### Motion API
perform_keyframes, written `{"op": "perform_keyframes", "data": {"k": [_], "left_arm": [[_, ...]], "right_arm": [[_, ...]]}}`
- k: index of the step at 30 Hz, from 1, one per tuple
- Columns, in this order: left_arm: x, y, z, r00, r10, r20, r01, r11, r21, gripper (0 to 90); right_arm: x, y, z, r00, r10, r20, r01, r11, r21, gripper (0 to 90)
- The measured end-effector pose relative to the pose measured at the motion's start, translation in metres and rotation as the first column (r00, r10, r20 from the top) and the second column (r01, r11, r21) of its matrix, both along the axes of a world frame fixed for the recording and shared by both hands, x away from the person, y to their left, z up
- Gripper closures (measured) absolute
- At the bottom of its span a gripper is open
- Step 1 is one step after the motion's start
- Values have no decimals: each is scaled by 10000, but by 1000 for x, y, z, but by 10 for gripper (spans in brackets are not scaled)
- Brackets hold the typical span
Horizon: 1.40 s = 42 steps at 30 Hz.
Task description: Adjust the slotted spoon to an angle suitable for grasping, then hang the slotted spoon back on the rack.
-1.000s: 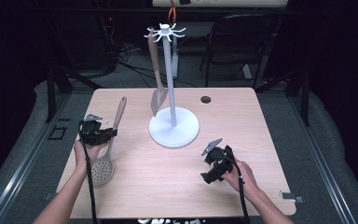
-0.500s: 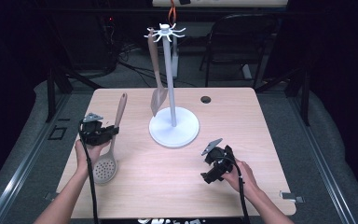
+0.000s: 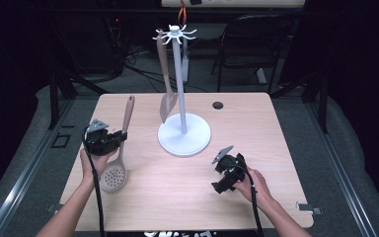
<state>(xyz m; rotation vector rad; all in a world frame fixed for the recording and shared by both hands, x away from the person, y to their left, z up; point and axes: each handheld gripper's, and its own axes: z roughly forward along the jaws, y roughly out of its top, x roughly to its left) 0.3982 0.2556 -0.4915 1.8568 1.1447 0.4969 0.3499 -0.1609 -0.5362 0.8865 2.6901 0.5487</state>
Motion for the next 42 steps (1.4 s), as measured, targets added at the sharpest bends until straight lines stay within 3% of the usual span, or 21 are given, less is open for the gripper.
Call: {"op": "perform_keyframes", "data": {"k": [5, 14, 22, 23, 29, 35, 42], "left_arm": [[-5, -4, 5, 9997, -24, 249, 22, 10000, 62, 761], [-18, -7, 16, 9922, 188, 1231, -180, 9998, -77, 761], [-27, -10, 29, 9770, 386, 2098, -342, 9991, -247, 761], [-28, -11, 31, 9758, 400, 2151, -351, 9990, -269, 760], [-31, -19, 41, 9627, 282, 2691, -164, 9988, -461, 761], [-28, -30, 47, 9572, 5, 2895, 120, 9991, -412, 760], [-22, -44, 54, 9564, -352, 2899, 439, 9988, -237, 760]], "right_arm": [[-2, -1, 2, 10000, 50, 31, -50, 9999, -99, 49], [-4, -1, 1, 10000, 48, 71, -48, 10000, 34, 49], [-5, -1, 1, 9999, 114, 21, -113, 9998, -157, 49], [-5, -1, 0, 10000, 81, 16, -81, 10000, -6, 49], [-5, 0, 0, 9998, 172, -32, -172, 9997, -174, 49], [-6, -1, -2, 9999, 103, 22, -103, 9999, -33, 49], [-6, -3, -1, 10000, 49, -63, -50, 9998, -198, 50]]}}
